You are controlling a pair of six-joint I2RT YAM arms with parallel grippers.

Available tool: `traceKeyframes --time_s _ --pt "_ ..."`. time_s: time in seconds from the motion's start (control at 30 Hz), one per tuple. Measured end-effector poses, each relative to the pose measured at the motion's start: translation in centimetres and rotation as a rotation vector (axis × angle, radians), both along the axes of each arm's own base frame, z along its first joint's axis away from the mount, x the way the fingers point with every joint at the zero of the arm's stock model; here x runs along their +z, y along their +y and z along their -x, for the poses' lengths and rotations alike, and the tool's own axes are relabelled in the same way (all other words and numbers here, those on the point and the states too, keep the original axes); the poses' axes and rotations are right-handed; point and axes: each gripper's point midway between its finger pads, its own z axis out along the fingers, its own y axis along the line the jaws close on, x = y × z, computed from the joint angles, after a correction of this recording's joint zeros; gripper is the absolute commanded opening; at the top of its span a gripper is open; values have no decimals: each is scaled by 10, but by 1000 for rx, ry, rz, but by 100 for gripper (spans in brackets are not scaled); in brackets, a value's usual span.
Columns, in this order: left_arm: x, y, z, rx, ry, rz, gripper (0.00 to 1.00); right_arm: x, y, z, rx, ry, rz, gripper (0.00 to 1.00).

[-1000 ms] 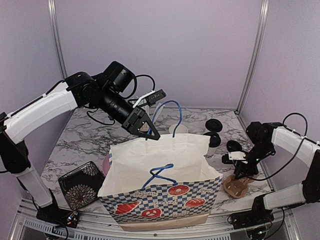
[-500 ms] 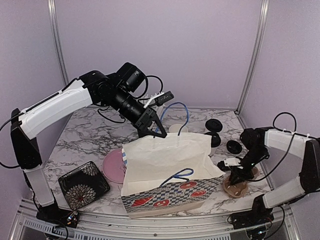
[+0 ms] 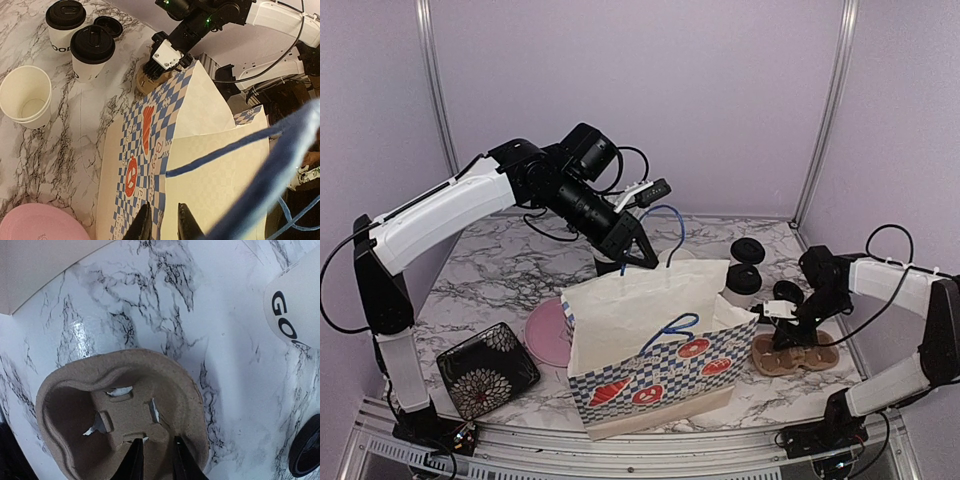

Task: Pack the takeout coffee

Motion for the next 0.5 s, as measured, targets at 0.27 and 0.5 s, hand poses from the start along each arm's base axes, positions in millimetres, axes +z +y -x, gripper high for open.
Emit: traceKeyframes --time_s 0.27,0.5 --pt "-2 1 -4 14 -25 -15 41 12 -1 1 -12 -19 3 39" --pt "-2 10 -3 14 -67 -27 47 25 -17 15 -32 -59 69 53"
